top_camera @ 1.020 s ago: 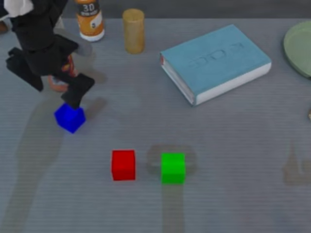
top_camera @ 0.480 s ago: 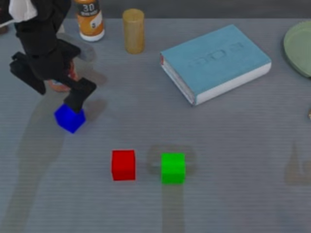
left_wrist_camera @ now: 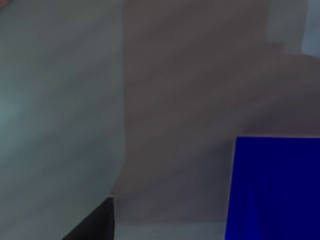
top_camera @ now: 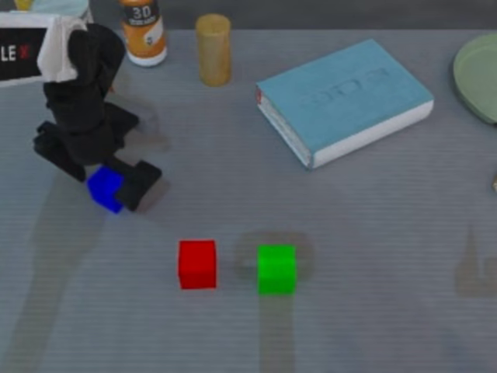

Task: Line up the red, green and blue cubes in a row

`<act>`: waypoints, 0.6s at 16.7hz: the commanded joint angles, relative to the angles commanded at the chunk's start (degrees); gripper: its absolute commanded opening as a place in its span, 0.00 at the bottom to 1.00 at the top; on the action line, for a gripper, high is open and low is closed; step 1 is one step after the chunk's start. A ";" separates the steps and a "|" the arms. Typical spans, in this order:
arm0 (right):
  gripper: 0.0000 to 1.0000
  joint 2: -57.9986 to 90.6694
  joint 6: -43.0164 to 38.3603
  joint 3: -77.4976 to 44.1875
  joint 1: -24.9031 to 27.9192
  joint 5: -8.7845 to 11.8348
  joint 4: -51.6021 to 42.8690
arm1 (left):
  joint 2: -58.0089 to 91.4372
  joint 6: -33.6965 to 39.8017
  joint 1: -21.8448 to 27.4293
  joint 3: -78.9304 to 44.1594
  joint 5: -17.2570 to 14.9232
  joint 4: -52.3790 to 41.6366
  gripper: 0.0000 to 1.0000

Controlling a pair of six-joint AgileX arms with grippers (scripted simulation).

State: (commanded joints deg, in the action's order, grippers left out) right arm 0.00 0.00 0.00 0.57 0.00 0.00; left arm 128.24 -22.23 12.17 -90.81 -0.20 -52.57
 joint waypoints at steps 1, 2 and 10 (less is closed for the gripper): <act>1.00 0.00 0.00 0.00 0.00 0.00 0.00 | 0.00 0.00 0.00 0.00 0.00 0.00 1.00; 1.00 0.00 0.00 0.00 0.00 0.00 0.00 | 0.00 0.00 0.00 0.00 0.00 0.00 1.00; 1.00 0.00 0.00 0.00 0.00 0.00 0.00 | 0.00 0.00 0.00 0.00 0.00 0.00 0.40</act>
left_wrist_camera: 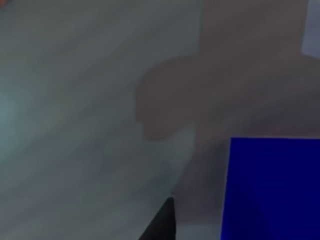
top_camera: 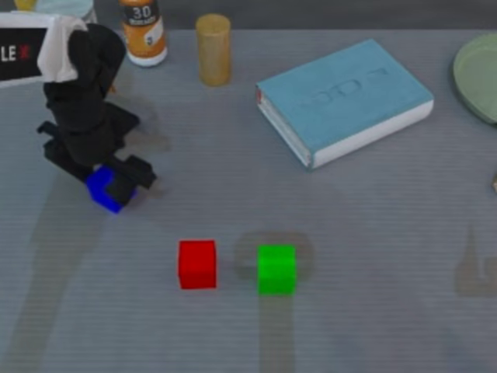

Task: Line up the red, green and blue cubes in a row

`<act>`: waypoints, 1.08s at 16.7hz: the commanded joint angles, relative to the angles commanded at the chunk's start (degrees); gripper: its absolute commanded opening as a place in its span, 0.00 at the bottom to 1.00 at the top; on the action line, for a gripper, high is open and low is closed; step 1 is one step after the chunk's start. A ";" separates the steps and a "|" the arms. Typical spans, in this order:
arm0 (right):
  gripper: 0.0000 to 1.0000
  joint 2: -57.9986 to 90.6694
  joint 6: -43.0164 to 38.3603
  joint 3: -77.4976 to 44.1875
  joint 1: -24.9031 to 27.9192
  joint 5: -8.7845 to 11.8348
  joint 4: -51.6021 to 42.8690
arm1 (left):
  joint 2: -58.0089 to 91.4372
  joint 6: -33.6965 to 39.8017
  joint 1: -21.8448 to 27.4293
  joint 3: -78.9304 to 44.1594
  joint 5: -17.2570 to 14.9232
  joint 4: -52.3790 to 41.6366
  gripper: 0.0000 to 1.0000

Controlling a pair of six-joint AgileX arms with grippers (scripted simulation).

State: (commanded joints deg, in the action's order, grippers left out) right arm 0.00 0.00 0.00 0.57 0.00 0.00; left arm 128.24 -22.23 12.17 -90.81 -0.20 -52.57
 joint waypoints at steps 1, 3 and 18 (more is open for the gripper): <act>1.00 0.00 0.00 0.00 0.00 0.00 0.00 | 0.00 0.00 0.00 0.00 0.00 0.00 0.32; 1.00 0.00 0.00 0.00 0.00 0.00 0.00 | 0.00 0.00 0.00 0.00 0.00 0.00 0.17; 1.00 0.00 0.00 0.00 0.00 0.00 0.00 | -1.85 -0.01 -0.30 -3.43 -0.22 -4.64 0.00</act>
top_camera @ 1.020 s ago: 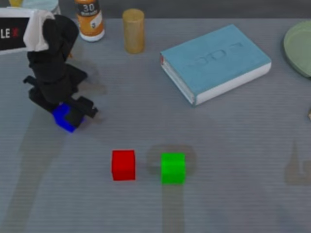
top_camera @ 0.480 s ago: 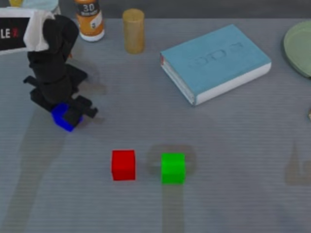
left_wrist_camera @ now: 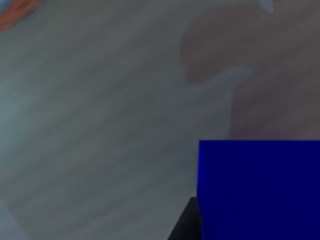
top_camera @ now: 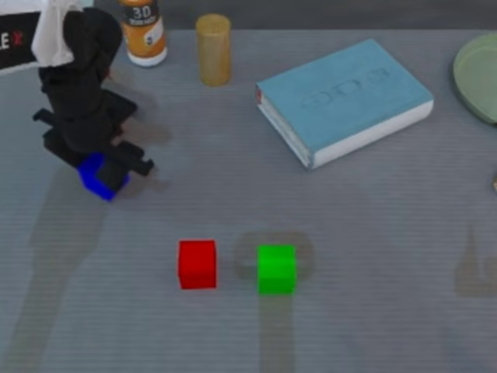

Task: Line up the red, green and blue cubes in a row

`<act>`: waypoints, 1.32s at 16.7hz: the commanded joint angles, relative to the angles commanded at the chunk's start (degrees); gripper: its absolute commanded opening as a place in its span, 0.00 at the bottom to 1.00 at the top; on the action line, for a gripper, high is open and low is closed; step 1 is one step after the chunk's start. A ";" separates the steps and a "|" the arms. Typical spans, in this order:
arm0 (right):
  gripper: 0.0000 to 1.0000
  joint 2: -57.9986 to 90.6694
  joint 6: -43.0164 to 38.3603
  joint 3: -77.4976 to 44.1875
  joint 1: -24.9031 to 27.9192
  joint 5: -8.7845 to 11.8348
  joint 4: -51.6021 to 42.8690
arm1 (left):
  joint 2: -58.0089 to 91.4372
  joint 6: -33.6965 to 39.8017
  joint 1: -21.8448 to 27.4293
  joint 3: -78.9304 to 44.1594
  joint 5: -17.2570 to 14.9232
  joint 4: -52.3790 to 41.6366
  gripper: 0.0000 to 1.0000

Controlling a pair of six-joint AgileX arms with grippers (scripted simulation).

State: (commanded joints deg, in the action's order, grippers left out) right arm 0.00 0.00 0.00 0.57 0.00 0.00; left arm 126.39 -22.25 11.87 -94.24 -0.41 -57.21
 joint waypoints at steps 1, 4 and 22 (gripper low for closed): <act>1.00 0.00 0.00 0.00 0.00 0.00 0.00 | -0.68 0.07 -0.22 -1.40 0.00 -2.49 0.00; 1.00 0.00 0.00 0.00 0.00 0.00 0.00 | -2.65 0.19 -0.72 -5.15 0.08 -8.37 0.00; 1.00 0.00 0.00 0.00 0.00 0.00 0.00 | 8.57 41.88 23.26 -25.95 0.15 -19.74 0.00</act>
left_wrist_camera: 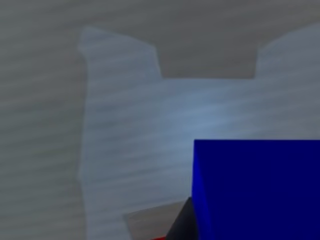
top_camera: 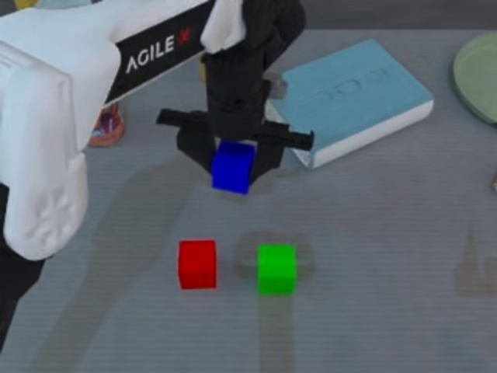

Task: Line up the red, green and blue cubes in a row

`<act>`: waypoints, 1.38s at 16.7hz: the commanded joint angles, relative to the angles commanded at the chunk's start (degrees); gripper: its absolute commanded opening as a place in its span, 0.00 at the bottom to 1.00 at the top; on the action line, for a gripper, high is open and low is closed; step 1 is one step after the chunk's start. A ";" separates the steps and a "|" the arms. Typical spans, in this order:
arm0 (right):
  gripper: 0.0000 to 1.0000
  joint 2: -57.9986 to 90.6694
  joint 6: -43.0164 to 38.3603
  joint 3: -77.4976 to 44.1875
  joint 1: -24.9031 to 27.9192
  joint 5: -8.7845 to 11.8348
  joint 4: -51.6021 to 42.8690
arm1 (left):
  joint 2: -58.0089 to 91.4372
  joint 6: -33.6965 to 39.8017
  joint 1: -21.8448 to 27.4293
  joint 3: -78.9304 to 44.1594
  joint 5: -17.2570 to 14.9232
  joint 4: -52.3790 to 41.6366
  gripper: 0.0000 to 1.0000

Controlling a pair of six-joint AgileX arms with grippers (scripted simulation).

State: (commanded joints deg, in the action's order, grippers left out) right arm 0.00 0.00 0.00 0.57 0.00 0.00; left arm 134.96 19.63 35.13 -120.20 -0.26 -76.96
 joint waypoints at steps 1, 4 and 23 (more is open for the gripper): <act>1.00 0.00 0.00 0.00 0.00 0.00 0.00 | 1.19 5.46 2.78 -2.12 -0.03 -1.19 0.00; 1.00 0.00 0.00 0.00 0.00 0.00 0.00 | 3.98 20.19 10.54 -7.97 -0.01 -4.13 0.00; 1.00 0.00 0.00 0.00 0.00 0.00 0.00 | 6.01 33.82 18.98 -0.16 0.32 7.97 0.00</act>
State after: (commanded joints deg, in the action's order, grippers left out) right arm 0.00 0.00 0.00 0.57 0.00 0.00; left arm 140.97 53.45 54.11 -120.35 0.06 -68.99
